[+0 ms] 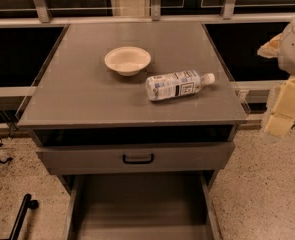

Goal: Place blue plastic bottle into middle drawer

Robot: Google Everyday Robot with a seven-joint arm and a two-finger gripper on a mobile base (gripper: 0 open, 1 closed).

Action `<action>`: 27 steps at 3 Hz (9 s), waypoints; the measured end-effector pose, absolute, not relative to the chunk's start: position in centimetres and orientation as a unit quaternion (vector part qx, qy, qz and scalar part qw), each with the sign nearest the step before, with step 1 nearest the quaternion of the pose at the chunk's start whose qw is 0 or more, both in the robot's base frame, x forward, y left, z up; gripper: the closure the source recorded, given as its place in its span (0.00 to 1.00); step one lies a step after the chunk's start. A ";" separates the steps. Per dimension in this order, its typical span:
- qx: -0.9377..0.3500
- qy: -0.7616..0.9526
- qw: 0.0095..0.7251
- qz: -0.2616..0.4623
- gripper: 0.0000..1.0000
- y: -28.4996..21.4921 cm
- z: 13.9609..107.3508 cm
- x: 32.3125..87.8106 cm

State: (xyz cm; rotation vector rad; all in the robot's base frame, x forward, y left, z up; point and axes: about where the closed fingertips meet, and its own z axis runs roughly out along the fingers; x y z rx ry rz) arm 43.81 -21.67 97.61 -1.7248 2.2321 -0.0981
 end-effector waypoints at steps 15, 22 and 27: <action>-0.666 0.661 0.281 0.200 0.00 -17.1 87.3 66.6; -0.673 0.647 0.254 0.253 0.94 -13.9 83.3 65.5; -0.620 0.686 0.340 0.176 1.00 -9.1 90.0 60.1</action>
Offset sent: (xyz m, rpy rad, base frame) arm 0.1239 0.0294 0.0020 0.0025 0.0486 0.2056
